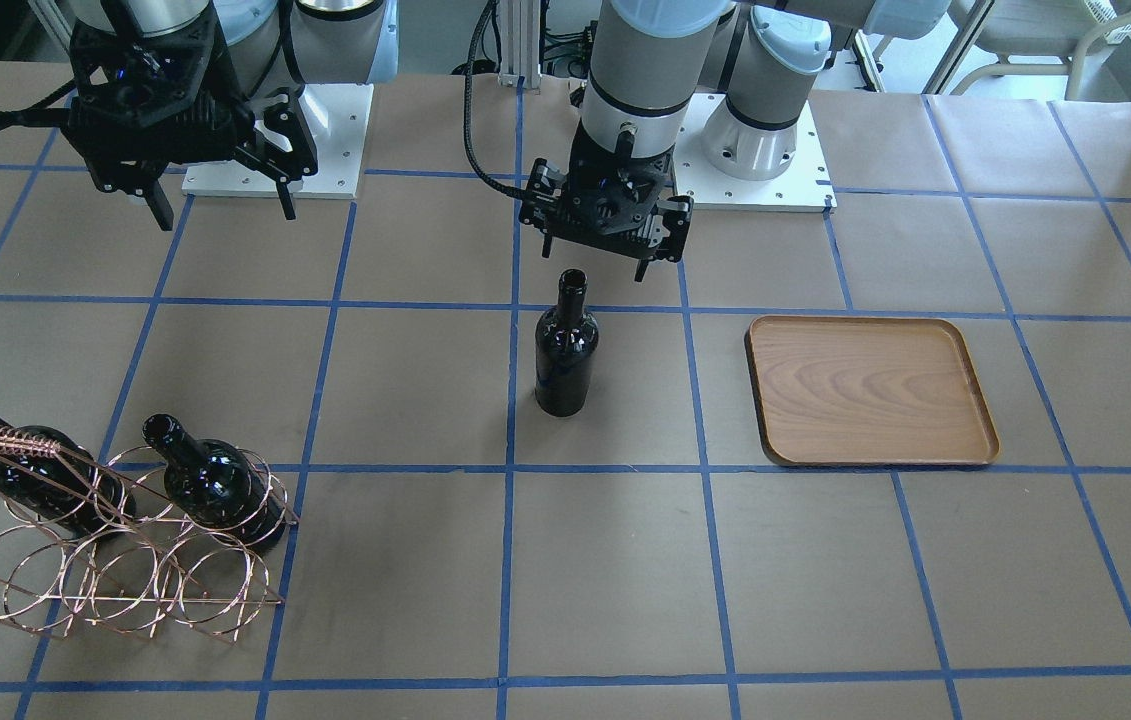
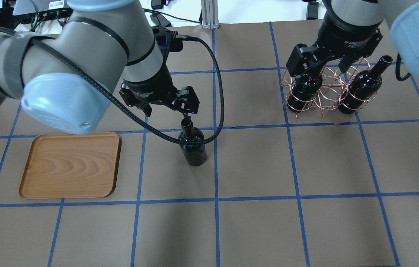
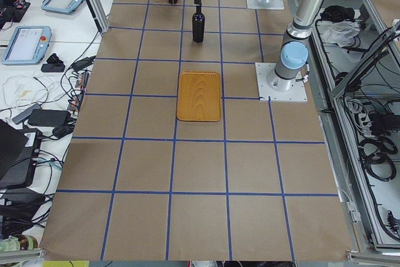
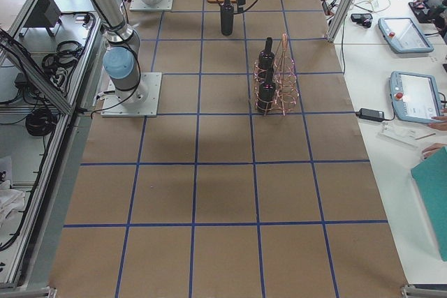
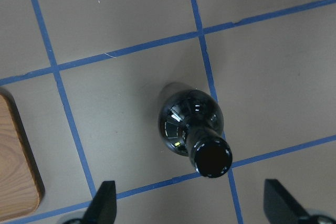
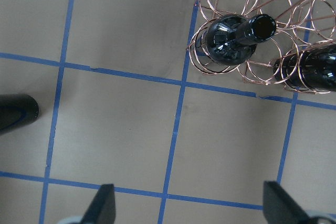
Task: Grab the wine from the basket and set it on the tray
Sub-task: 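Reach the left gripper over the standing bottle and grasp its neck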
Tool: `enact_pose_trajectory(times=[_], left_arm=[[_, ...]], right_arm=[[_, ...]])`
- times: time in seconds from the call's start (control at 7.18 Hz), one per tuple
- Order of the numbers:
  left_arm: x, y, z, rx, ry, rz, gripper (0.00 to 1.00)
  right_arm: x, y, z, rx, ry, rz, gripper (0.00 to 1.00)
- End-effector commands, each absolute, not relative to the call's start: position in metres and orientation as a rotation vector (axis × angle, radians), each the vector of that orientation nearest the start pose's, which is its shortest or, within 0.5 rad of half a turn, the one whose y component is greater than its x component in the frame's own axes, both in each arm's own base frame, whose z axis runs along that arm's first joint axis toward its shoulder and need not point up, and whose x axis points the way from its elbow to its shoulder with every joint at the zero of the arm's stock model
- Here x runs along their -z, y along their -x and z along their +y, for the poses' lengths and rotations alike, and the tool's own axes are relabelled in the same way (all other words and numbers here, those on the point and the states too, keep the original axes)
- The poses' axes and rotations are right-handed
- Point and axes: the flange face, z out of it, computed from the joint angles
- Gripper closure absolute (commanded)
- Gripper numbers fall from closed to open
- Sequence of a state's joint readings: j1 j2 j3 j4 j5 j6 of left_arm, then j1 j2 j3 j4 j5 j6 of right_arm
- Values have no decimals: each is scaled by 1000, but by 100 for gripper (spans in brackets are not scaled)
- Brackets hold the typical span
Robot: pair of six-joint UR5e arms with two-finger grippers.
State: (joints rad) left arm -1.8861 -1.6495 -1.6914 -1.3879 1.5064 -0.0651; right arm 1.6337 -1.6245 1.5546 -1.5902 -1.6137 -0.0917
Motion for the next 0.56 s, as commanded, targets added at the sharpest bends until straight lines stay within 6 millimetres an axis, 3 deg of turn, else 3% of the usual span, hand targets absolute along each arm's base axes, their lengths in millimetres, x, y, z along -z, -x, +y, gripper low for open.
enact_pose_trajectory(times=[0.0,0.28,0.42], left_arm=[[-389,299,-454,-63,-417,3172,0],[-377,302,-463,-60,-422,3171,4],[-369,303,-468,-62,-422,3170,14]], right_arm=[[-523,-158,-469,143,117,3176,0],[-517,-157,-469,117,110,3180,0],[-517,-157,-469,119,107,3179,0]])
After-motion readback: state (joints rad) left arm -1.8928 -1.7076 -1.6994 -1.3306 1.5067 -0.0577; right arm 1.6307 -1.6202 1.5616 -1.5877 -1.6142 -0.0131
